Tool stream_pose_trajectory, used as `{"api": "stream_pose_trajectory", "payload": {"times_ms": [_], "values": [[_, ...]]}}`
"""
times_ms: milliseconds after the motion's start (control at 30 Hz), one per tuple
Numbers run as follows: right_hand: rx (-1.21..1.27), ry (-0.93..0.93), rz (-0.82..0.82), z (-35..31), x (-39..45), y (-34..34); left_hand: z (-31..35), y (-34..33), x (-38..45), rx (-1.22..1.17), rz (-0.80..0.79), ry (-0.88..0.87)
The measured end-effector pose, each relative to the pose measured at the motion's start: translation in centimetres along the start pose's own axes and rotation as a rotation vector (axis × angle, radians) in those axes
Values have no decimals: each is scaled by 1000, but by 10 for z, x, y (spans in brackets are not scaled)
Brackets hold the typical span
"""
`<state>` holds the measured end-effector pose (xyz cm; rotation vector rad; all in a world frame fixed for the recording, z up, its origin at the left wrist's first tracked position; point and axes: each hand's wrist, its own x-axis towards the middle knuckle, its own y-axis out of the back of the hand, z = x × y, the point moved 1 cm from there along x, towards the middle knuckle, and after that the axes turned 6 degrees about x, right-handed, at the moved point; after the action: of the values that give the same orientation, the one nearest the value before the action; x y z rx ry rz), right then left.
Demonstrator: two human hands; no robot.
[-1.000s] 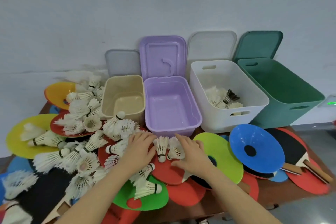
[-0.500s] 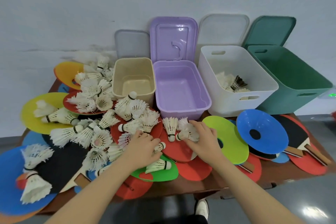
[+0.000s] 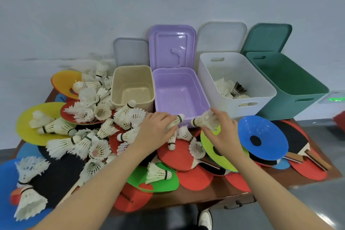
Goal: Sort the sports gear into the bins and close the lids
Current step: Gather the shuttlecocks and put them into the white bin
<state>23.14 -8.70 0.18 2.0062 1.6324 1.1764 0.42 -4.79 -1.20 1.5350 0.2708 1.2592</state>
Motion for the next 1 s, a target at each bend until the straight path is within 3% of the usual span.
{"api": "stream_pose_trajectory", "payload": {"times_ms": [267,500,600,767,1000], "values": [[-2,-21,186,35,86,71,39,-24,131,-65,84,-11],[-114,-123,130,94,152,107,80,-70,227,-125,46,-25],[-133,-159,12,120,175,105,85,-93,258,-105,-46,5],[-259,-162,-184,151,186,95,78,-115,272,-10,-243,56],[-214,-20,-137,141,162,86,63,-95,239,36,-156,38]]}}
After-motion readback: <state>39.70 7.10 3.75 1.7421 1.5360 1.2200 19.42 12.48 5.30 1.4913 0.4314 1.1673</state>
